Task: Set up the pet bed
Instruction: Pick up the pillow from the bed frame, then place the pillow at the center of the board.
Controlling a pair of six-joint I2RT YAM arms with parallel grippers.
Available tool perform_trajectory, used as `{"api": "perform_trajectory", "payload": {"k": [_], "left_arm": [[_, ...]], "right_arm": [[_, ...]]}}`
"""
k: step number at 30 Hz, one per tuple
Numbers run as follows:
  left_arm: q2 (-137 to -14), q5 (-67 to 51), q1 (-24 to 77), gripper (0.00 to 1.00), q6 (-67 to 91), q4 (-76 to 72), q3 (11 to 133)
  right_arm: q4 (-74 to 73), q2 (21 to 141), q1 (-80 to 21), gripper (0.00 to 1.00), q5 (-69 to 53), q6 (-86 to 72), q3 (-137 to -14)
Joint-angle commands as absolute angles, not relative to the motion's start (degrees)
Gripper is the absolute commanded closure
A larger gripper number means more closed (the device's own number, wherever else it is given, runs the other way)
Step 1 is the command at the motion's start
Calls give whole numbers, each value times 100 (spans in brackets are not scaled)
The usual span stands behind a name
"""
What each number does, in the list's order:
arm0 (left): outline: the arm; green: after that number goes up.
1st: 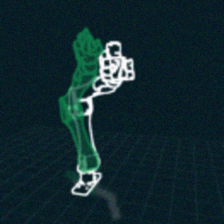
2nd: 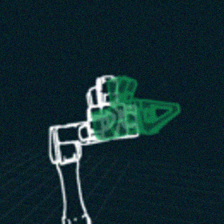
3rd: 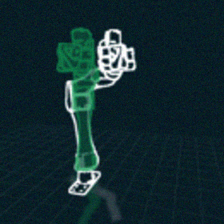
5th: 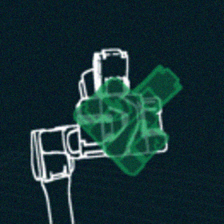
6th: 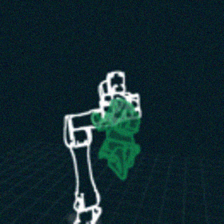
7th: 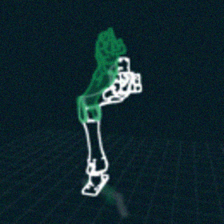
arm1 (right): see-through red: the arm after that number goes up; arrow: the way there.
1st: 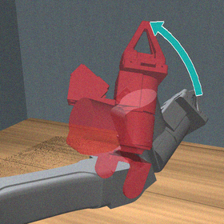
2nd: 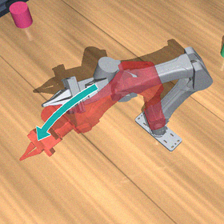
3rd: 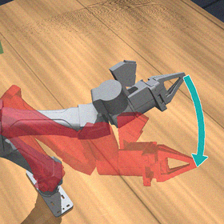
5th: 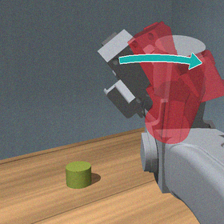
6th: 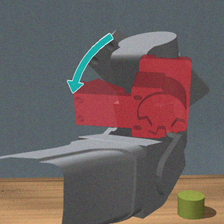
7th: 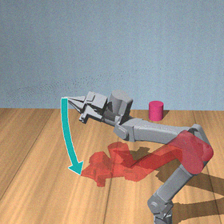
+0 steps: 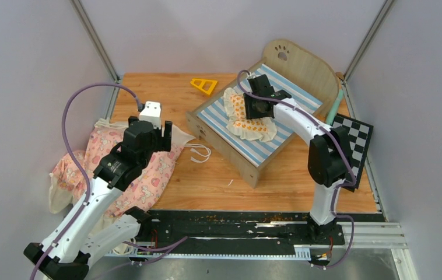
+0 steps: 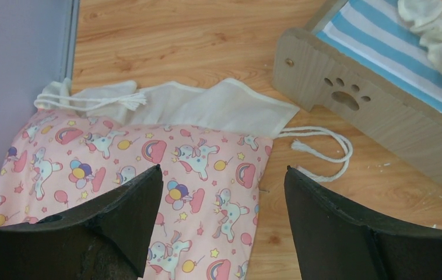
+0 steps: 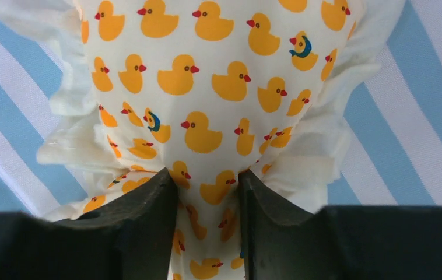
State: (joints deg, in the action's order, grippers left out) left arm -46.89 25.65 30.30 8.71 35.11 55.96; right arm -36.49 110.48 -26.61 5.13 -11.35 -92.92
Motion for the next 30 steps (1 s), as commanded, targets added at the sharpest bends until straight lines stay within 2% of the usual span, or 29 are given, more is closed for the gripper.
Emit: {"api": "perform_trajectory", "payload": {"k": [1, 2, 3, 9, 15, 16, 17, 19, 20, 21, 24, 27, 29, 30], "left_arm": [[-4694, 2720, 3031, 18, 1015, 3432, 5532], [-4697, 2741, 3032, 18, 1017, 3450, 5543], [-4689, 2767, 3032, 19, 1005, 3467, 5561], [-4586, 3106, 3022, 19, 932, 3560, 5572], [-4692, 3583, 3016, 19, 1129, 3994, 5668], [-4739, 3622, 3010, 19, 1178, 4098, 5702], [-4778, 3631, 3012, 19, 1218, 4158, 5716], [-4805, 3634, 3008, 19, 1281, 4234, 5735], [-4809, 3649, 3014, 18, 1311, 4258, 5732], [-4811, 3687, 3015, 17, 1328, 4291, 5738], [-4842, 3996, 3014, 14, 1434, 4472, 5751], [-4840, 4231, 2915, 10, 1651, 4593, 5637], [-4859, 4295, 2645, 1, 1987, 4727, 5549], [-4880, 4444, 2456, 0, 2295, 4905, 5527]], "right_arm": [[-3367, 10321, -2700, 74, 902, -1034, -9057], [-3298, 10070, -2701, 81, 1013, -1040, -8970], [-3270, 9789, -2694, 84, 1210, -1079, -8872], [-3291, 7847, -2369, 89, 2667, -1402, -7918], [-3783, 6219, -142, 86, 2834, -2096, -6522], [-3746, 5959, 265, 80, 2880, -2135, -6215], [-3762, 5838, 599, 67, 2839, -2192, -5985], [-3866, 5763, 1101, 30, 2701, -2282, -5742], [-3923, 5750, 1253, 19, 2686, -2325, -5707], [-4007, 5736, 1341, 13, 2721, -2376, -5726], [-4027, 5508, 1368, 9, 2500, -2489, -5889], [-3736, 5257, 1315, 7, 1652, -2459, -5987], [-3704, 5279, 1033, 6, 1209, -2394, -6173], [-3670, 5314, 794, 6, 1082, -2319, -6264]]}}
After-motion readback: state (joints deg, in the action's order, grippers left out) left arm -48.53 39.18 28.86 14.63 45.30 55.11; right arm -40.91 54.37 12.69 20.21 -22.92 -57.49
